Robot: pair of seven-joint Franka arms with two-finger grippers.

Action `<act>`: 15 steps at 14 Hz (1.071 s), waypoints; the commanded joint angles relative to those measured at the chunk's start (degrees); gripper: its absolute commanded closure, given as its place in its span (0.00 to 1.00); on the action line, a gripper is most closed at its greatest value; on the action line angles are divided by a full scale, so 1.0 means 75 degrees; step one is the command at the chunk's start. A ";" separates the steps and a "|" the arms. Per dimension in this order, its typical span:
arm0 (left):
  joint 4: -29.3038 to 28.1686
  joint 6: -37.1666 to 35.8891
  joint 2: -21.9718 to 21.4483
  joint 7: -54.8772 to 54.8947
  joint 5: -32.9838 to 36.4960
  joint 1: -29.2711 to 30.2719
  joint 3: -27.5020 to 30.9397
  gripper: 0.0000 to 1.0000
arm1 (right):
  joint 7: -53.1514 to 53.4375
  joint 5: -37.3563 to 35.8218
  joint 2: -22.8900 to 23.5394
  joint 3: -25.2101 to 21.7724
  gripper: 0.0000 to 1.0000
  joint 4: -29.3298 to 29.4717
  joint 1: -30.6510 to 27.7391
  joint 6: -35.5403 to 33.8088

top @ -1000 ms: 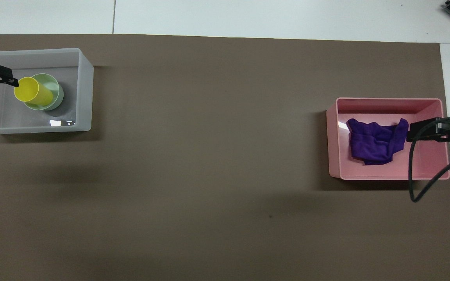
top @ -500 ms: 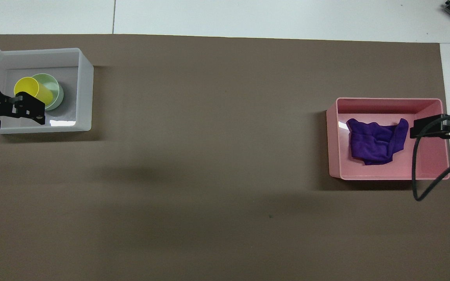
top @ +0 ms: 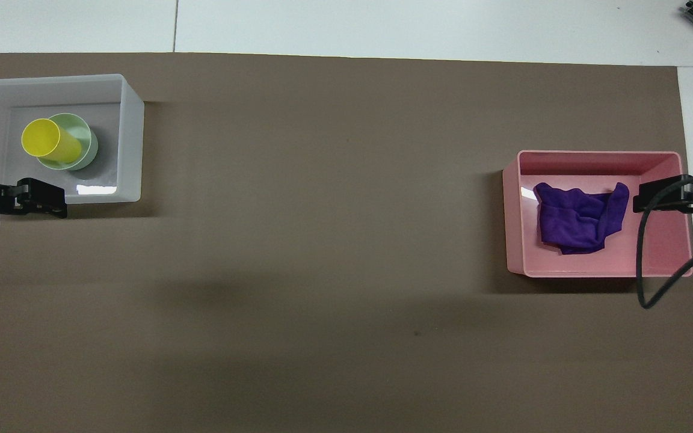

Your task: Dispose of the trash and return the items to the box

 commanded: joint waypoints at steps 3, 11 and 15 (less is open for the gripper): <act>0.0789 -0.0367 0.0250 0.0162 -0.0067 -0.0007 0.0022 0.00 | -0.0223 0.0000 0.0062 0.0026 0.00 0.0107 -0.0146 -0.0151; 0.0908 -0.0438 0.0193 0.0209 0.0015 -0.0324 0.0022 0.00 | -0.0352 -0.0035 0.0051 -0.0443 0.00 0.0084 0.0240 -0.0174; 0.0874 -0.0590 0.0134 0.0209 0.0015 -0.0394 0.0034 0.00 | -0.0341 -0.0035 0.0003 -0.0432 0.00 0.0001 0.0240 -0.0186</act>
